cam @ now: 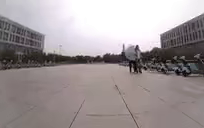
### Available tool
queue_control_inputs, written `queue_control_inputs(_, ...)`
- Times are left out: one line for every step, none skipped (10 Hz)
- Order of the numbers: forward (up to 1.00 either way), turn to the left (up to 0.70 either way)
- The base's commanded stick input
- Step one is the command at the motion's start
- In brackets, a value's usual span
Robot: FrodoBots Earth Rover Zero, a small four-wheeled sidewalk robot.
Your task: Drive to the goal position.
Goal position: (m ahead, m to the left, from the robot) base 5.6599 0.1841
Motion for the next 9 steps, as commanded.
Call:
queue_control_inputs(0.85,0.00)
queue_control_inputs(0.85,0.00)
queue_control_inputs(0.85,0.00)
queue_control_inputs(0.85,0.00)
queue_control_inputs(0.85,0.00)
queue_control_inputs(0.85,0.00)
queue_control_inputs(0.85,0.00)
queue_control_inputs(0.85,0.00)
queue_control_inputs(0.85,0.00)
